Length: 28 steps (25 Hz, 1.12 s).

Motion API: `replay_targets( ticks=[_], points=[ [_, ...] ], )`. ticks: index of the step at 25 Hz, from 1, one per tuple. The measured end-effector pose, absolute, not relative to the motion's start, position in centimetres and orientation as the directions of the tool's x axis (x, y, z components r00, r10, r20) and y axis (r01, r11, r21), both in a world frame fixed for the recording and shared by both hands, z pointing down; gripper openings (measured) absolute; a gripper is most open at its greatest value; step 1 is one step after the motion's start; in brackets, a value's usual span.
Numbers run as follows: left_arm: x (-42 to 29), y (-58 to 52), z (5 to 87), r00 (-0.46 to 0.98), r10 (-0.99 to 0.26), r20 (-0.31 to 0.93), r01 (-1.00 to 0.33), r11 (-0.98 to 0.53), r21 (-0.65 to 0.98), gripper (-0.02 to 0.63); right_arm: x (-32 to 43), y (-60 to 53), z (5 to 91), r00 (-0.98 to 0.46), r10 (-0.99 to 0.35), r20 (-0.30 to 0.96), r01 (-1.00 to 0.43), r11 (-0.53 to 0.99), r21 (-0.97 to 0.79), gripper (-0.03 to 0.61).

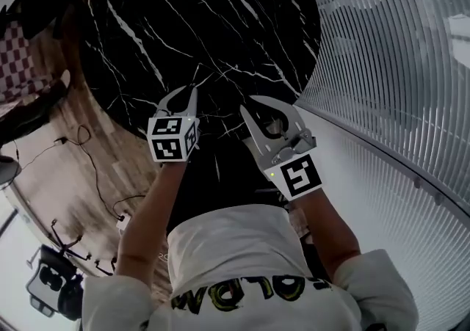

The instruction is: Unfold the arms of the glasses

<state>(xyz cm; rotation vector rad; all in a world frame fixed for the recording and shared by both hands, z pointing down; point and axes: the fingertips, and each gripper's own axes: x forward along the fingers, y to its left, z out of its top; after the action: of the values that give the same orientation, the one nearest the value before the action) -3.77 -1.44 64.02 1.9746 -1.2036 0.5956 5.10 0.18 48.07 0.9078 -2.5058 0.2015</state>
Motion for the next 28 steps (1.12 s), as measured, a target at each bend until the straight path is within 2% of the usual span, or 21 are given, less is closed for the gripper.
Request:
replay_targets(
  ticks=[7, 22, 28],
  points=[
    [-3.1, -0.2, 67.8, 0.444, -0.529, 0.723, -0.895, -0.287, 0.34, 0.035, 6.1, 0.6, 49.6, -0.666, -0.612, 0.426, -0.696, 0.715, -0.062, 0.032],
    [-3.0, 0.0, 70.2, 0.431, -0.538, 0.724, -0.901, -0.301, 0.313, 0.043, 7.2, 1.7, 50.8, -0.66, -0.623, 0.42, -0.711, 0.699, -0.08, 0.031],
    [-3.1, -0.4, 69.9, 0.448, -0.542, 0.711, -0.892, -0.327, 0.313, 0.094, 7.2, 1.4, 49.9, -0.658, -0.632, 0.409, -0.715, 0.696, -0.074, 0.031]
  ],
)
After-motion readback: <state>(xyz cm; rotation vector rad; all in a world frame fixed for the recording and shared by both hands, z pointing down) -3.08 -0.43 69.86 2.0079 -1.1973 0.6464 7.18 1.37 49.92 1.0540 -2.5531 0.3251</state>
